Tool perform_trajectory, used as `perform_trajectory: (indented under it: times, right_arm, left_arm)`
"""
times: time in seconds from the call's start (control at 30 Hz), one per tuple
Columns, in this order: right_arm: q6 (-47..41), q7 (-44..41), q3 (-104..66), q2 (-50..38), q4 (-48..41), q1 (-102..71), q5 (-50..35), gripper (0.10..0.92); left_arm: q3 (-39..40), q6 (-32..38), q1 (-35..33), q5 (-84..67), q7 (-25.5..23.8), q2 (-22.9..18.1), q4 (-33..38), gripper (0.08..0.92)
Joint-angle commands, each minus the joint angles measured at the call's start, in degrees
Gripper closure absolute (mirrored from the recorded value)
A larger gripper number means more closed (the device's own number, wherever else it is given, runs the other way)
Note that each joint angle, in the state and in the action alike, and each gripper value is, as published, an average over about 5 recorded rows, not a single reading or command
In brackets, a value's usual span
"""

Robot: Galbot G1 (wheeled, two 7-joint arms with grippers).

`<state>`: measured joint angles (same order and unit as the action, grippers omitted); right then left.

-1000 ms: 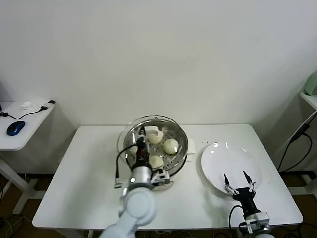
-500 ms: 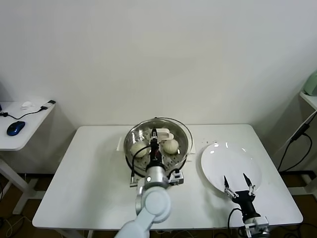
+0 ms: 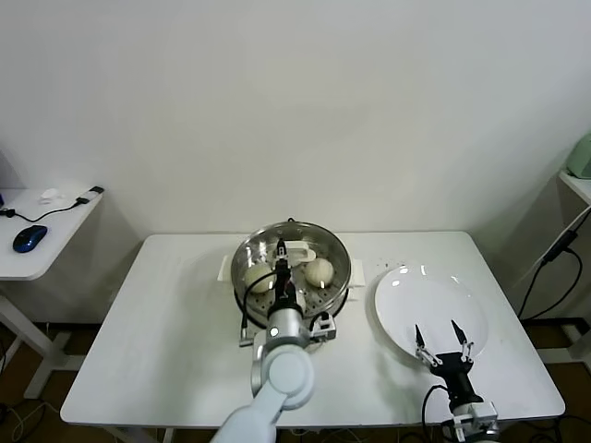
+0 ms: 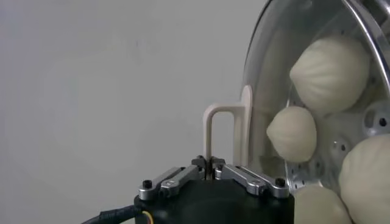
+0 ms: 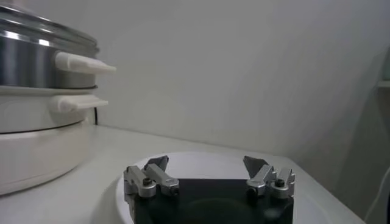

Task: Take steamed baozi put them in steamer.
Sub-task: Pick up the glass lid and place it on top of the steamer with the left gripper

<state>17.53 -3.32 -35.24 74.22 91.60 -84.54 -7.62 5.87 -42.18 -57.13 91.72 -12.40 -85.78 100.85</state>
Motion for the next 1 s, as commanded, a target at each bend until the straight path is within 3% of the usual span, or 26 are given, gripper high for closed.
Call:
perform_trajectory:
  times: [0.03, 0.53, 1.0]
  right_arm:
    - [0.38, 0.08, -0.13, 0.09, -0.17, 0.11, 0.22, 0.203]
    - [2.06, -0.24, -0.27, 0.40, -0.02, 0.00, 0.90, 0.203]
    - [-1.58, -0.77, 0.13, -0.06, 1.25, 0.08, 0.21, 0.203]
  left_arm:
    - [-0.04, -2.82, 0.70, 0.77, 0.14, -0.81, -1.45, 0.865]
    - [-0.36, -2.82, -0.45, -0.83, 1.58, -0.78, -1.73, 0.851]
    - [1.13, -2.82, -0.15, -2.43, 0.93, 1.14, 0.77, 0.470]
